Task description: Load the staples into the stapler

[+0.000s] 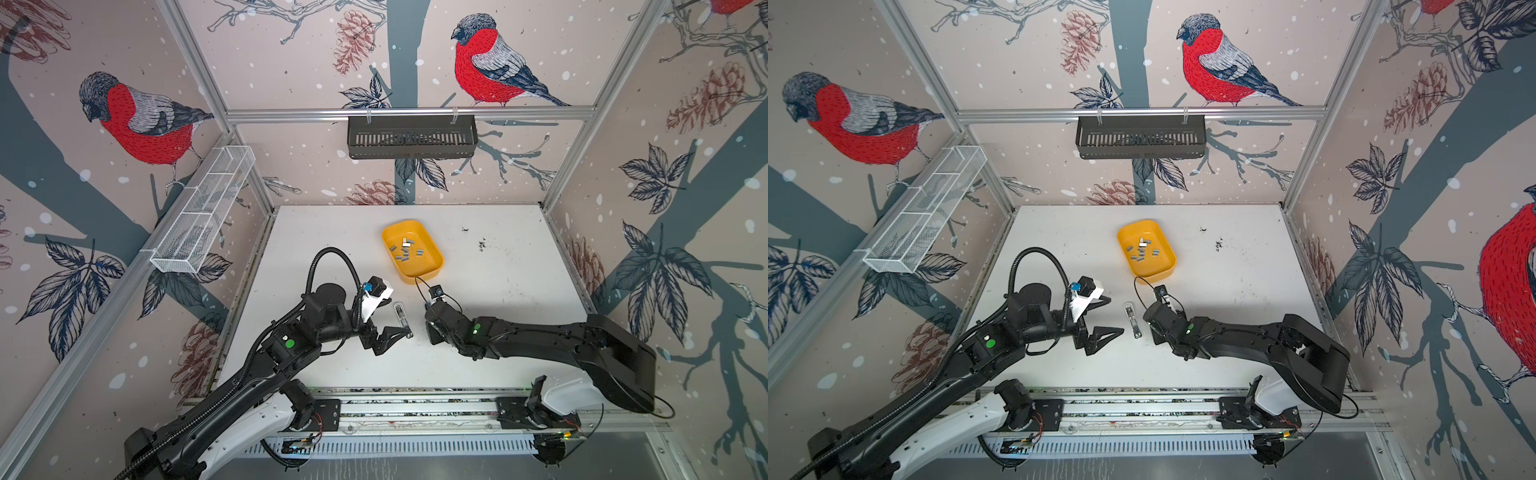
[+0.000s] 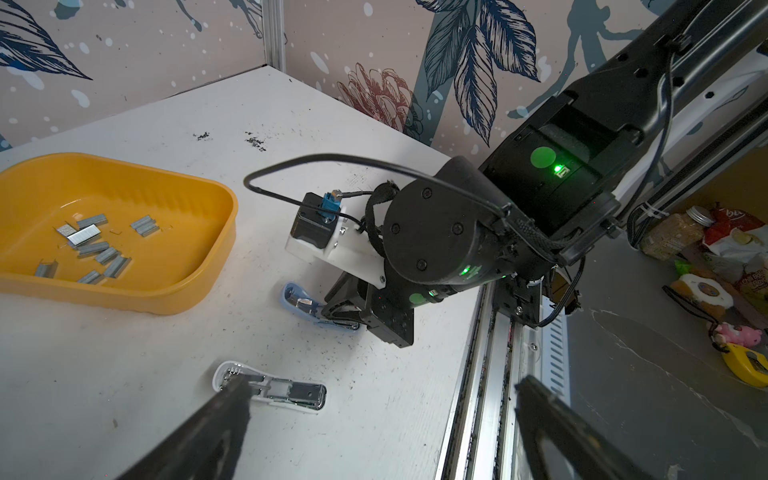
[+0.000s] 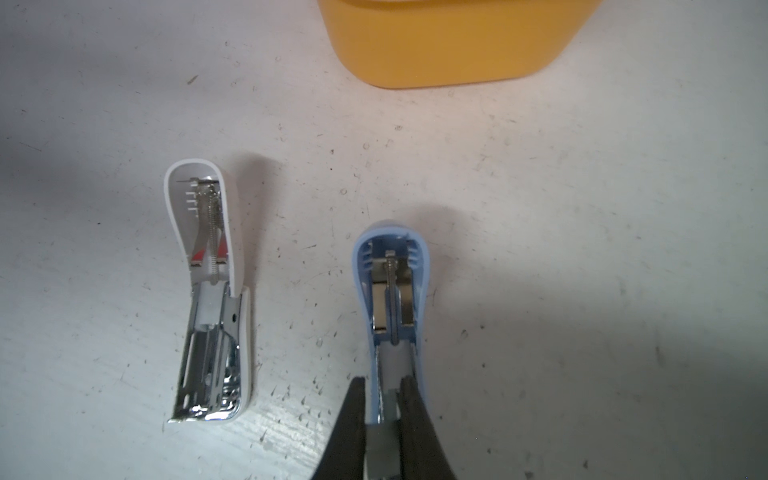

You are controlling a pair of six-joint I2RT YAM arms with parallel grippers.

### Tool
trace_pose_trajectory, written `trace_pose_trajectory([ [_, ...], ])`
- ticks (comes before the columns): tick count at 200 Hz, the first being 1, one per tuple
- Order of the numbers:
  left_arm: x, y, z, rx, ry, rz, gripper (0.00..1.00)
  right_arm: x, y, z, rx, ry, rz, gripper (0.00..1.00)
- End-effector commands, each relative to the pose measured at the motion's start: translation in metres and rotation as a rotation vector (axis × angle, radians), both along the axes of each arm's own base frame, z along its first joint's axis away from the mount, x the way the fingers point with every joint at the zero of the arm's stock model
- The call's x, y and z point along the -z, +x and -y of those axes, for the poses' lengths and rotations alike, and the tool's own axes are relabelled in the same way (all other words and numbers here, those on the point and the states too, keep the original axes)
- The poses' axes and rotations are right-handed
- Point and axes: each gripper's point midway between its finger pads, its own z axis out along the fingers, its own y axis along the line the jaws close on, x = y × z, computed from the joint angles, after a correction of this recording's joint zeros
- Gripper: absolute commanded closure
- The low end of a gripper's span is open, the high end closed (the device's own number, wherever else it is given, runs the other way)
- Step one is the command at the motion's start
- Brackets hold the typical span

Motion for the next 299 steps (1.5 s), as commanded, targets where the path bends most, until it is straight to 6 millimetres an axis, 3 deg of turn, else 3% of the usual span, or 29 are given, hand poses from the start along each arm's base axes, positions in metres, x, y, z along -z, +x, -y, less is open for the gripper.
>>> trace_pose_trajectory([
  [1,-0.005,0.001,0.0,0.0,-0.009,0.03,0.01,0.001,0.003,0.003,0.02,-0.009,0.01,0.86],
  [299,-0.004,0.003,0.0,-0.005,-0.003,0.031,0.01,0.017,-0.003,0.014,0.024,-0.064,-0.018,0.84],
])
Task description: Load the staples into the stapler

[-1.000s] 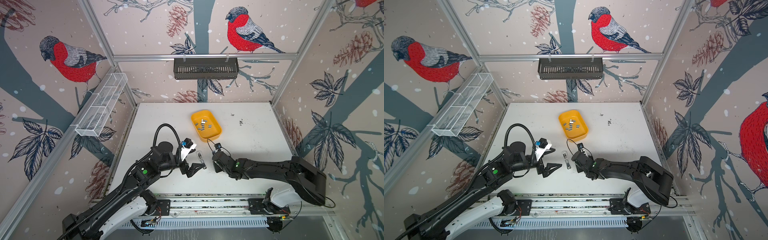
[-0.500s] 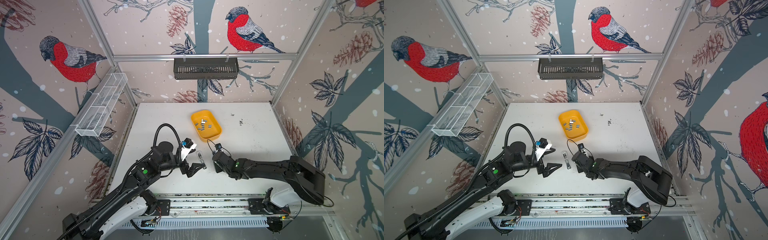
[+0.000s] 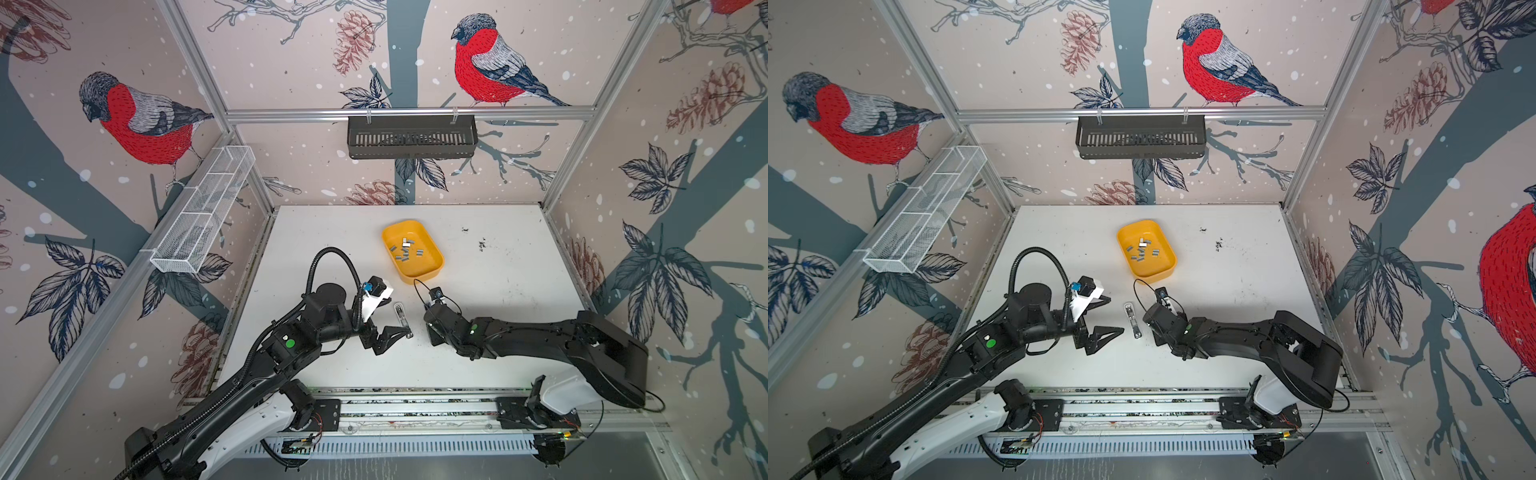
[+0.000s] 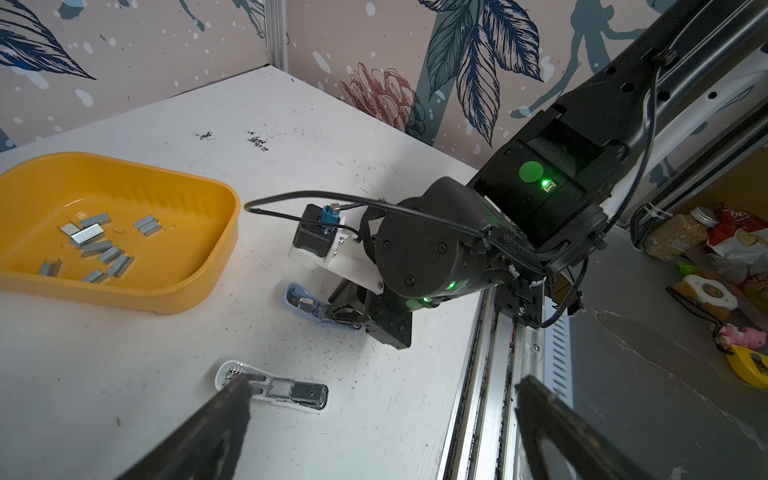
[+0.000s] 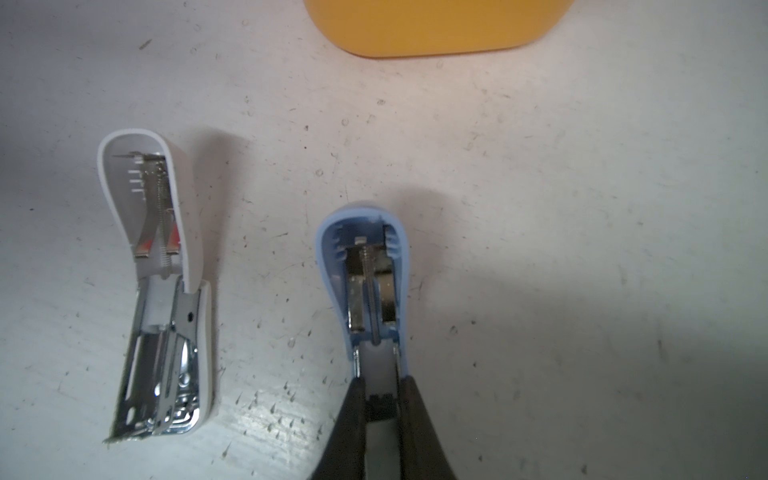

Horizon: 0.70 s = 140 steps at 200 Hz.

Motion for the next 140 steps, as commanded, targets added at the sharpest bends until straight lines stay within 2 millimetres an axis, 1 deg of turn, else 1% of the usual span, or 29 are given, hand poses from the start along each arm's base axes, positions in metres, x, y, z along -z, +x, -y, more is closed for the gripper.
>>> trace_pose_trajectory([
  [1,-0.004,0.002,0.0,0.0,-0.004,0.029,0.01,0.003,-0.003,0.007,0.012,-0.024,-0.008,0.84],
  [34,-0.004,0.002,0.0,0.0,-0.003,0.028,0.01,0.001,-0.005,0.009,0.015,-0.02,-0.007,0.83],
  [71,-0.004,0.001,0.001,0.001,-0.004,0.026,0.01,0.003,-0.009,0.011,0.013,-0.028,-0.013,0.82],
  [103,-0.003,0.002,0.0,-0.001,-0.004,0.025,0.01,0.001,-0.01,0.012,0.017,-0.022,-0.011,0.74],
  [140,-0.003,0.002,0.001,0.002,-0.004,0.023,0.01,-0.007,-0.009,0.011,0.022,0.008,-0.004,0.69],
])
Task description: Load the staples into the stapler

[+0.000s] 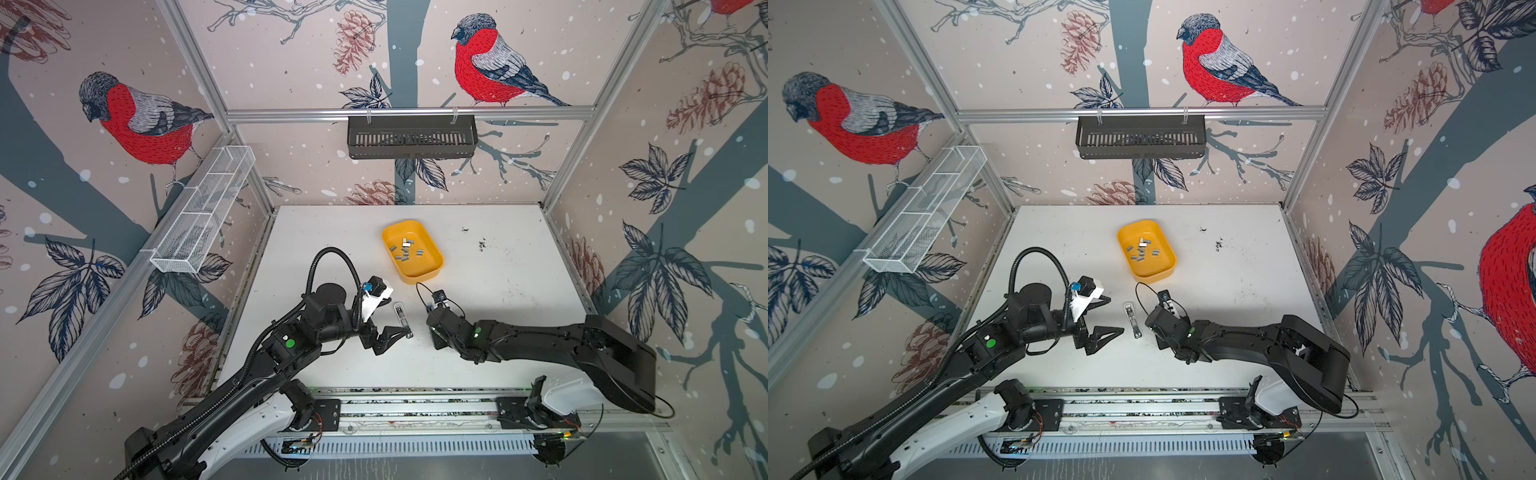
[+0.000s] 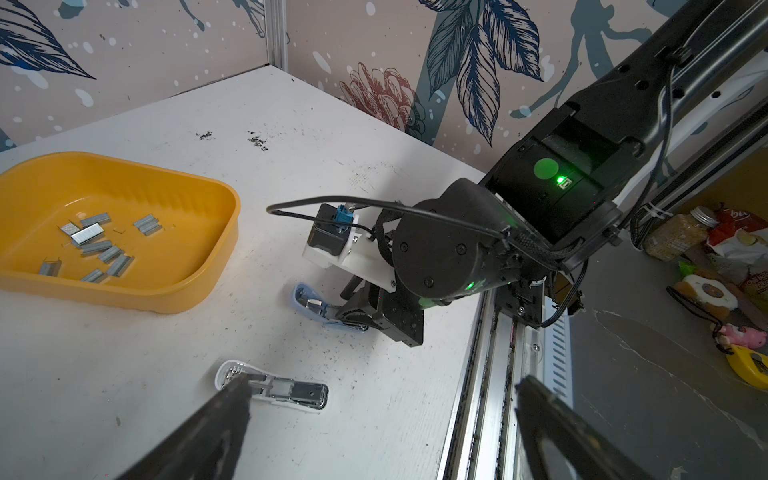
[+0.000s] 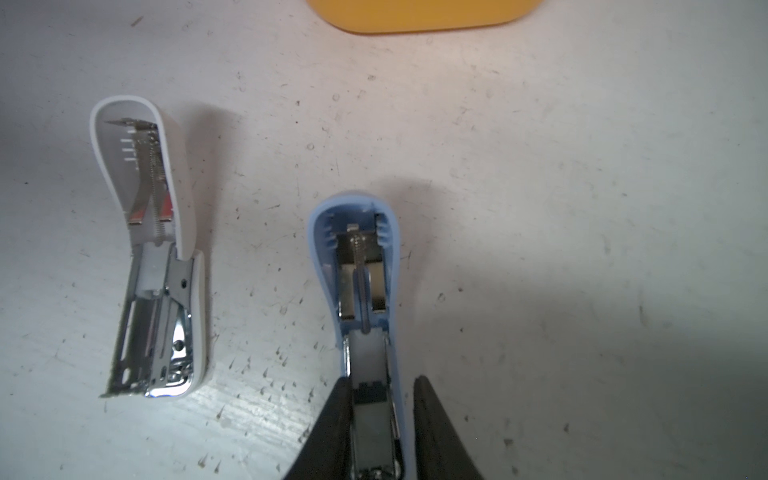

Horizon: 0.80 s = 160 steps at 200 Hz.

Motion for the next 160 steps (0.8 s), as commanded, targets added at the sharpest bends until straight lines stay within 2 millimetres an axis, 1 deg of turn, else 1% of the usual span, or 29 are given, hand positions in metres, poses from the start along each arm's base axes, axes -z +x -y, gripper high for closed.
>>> trace_pose_trajectory([
  [1,-0.004,0.002,0.001,0.002,-0.006,0.025,0.01,-0.004,0.001,0.003,0.015,0.011,0.004,0.69],
  [37,-0.004,0.002,0.001,0.001,-0.006,0.025,0.01,-0.012,0.003,0.003,0.018,0.057,-0.001,0.68],
  [65,-0.004,0.002,0.001,-0.002,-0.005,0.027,0.01,-0.015,0.007,0.002,0.018,0.086,-0.01,0.7],
  [117,-0.002,0.002,0.001,0.0,-0.003,0.021,0.01,-0.013,0.015,0.0,0.017,0.102,-0.047,0.7],
  [160,-0.002,0.002,0.002,0.001,-0.002,0.021,0.01,-0.005,0.017,-0.001,0.012,0.094,-0.072,0.7],
])
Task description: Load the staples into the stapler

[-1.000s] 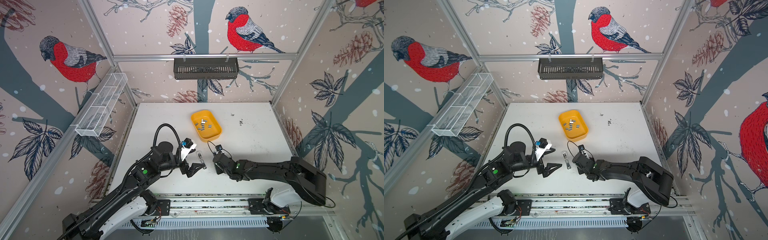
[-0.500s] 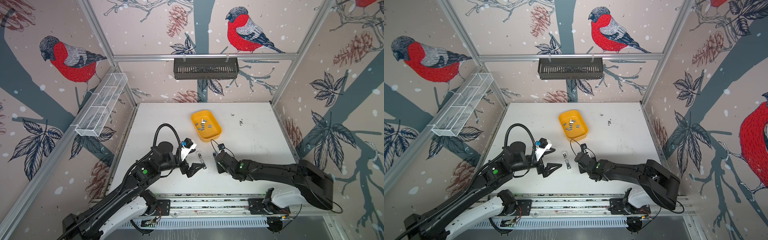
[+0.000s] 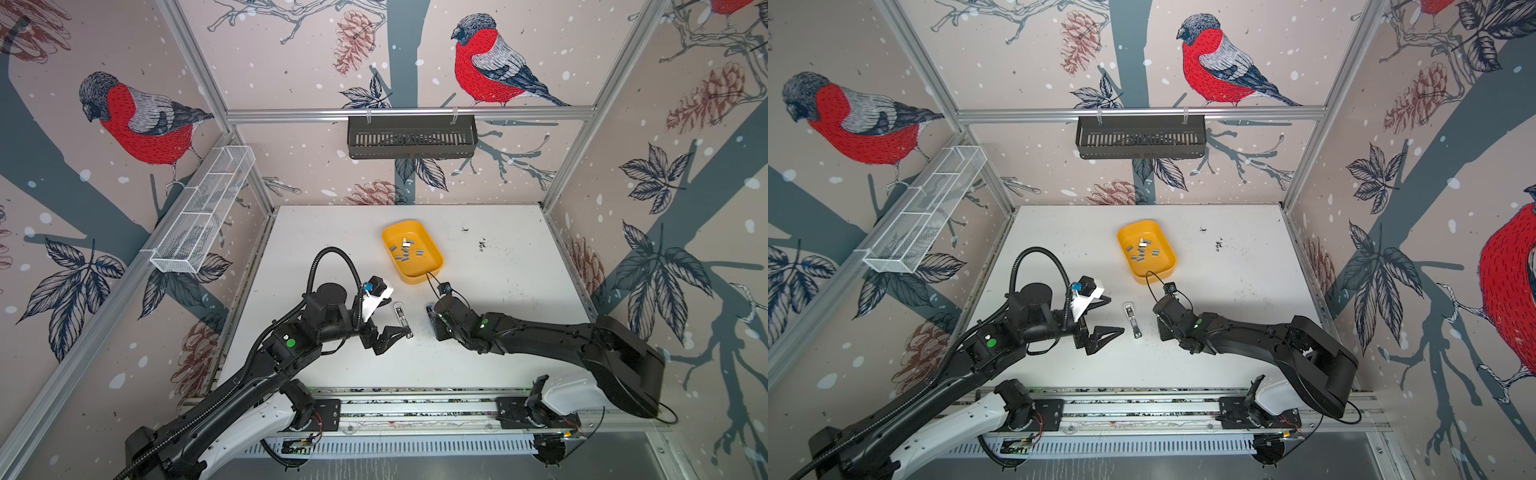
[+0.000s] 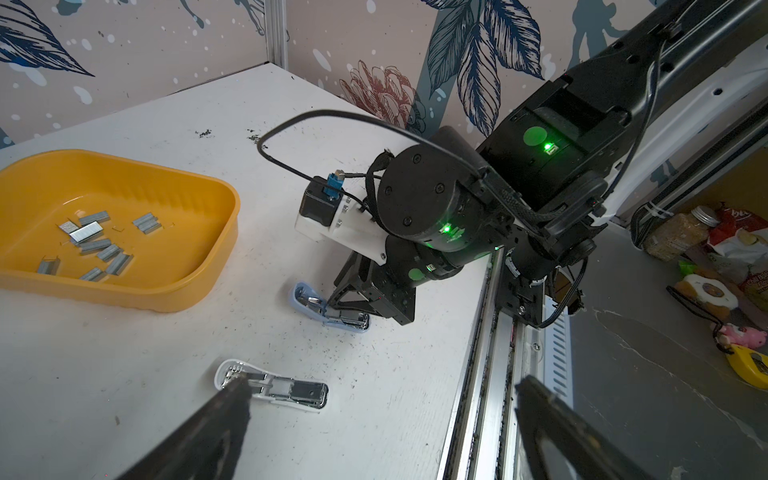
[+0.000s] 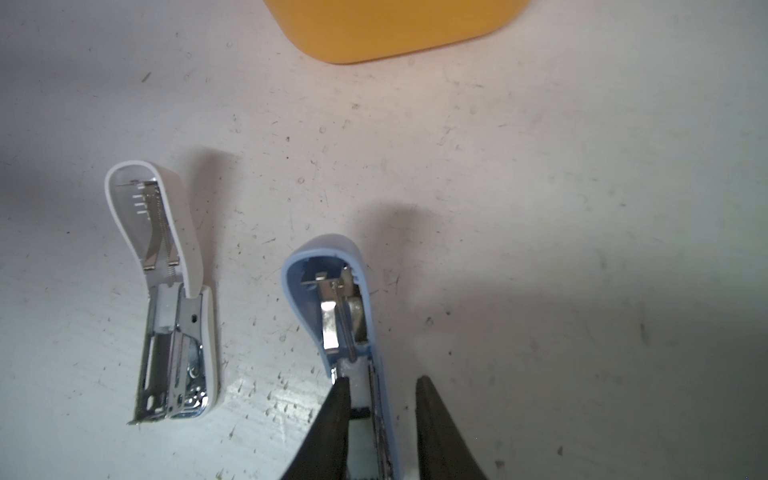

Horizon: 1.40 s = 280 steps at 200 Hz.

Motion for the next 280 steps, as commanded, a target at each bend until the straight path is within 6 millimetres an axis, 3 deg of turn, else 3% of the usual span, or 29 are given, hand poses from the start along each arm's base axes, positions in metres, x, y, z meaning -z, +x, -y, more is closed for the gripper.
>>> trace_pose_trajectory([
  [1,-0.004,0.002,0.001,0.001,-0.006,0.027,0.01,0.0,0.001,-0.005,-0.024,0.009,-0.004,0.7],
  [76,-0.004,0.002,0.002,0.002,-0.006,0.026,0.01,0.012,-0.007,0.004,-0.019,-0.012,-0.035,0.7],
  [148,-0.004,0.003,0.002,-0.002,-0.005,0.025,0.01,0.003,-0.008,0.007,-0.011,0.003,-0.021,0.71],
  [213,0.004,0.015,0.0,-0.071,0.011,-0.017,0.01,-0.036,-0.002,0.008,-0.004,0.09,0.058,0.71],
  [224,0.006,0.019,0.001,-0.092,0.011,-0.036,0.01,-0.053,0.0,0.011,0.001,0.122,0.091,0.7],
  [247,0.004,0.037,0.0,-0.192,0.02,-0.084,0.02,-0.077,0.004,0.022,0.02,0.152,0.145,0.68],
  [280,0.021,0.074,0.003,-0.334,0.147,-0.166,0.06,-0.114,0.009,0.044,0.048,0.21,0.231,0.64],
])
